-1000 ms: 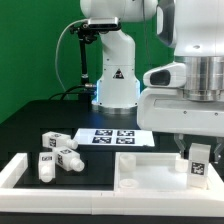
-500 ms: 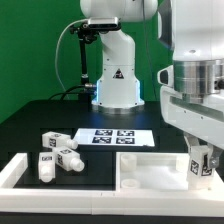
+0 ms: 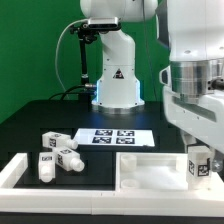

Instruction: Assemble one leg

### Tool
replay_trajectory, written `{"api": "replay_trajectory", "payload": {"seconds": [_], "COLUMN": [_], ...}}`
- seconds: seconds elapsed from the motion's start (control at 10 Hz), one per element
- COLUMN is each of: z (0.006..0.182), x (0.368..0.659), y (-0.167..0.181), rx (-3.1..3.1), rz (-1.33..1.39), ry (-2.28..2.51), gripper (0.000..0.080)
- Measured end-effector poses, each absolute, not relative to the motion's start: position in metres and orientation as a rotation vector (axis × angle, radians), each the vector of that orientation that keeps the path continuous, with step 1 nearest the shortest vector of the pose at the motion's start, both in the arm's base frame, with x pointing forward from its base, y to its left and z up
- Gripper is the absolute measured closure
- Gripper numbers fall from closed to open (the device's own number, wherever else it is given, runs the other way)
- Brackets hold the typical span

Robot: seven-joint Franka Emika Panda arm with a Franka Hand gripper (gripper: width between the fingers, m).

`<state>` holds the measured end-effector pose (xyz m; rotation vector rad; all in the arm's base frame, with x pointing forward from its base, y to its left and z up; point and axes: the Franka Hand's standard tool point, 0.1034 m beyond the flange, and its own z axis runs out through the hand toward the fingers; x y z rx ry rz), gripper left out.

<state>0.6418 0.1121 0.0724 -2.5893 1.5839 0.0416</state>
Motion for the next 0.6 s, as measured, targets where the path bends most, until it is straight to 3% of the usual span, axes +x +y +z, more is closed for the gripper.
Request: {"api": "replay_trajectory", "payload": {"seconds": [0.1,0.6], "z": [0.0729,0.0724], "x": [0.6424,0.6416], "y": [0.1119,0.1133], "rx": [-2.725,-3.01], "rz": [0.025,-0.027], "ry": [1.331,0.589], "gripper": [0.0173,0.015]}}
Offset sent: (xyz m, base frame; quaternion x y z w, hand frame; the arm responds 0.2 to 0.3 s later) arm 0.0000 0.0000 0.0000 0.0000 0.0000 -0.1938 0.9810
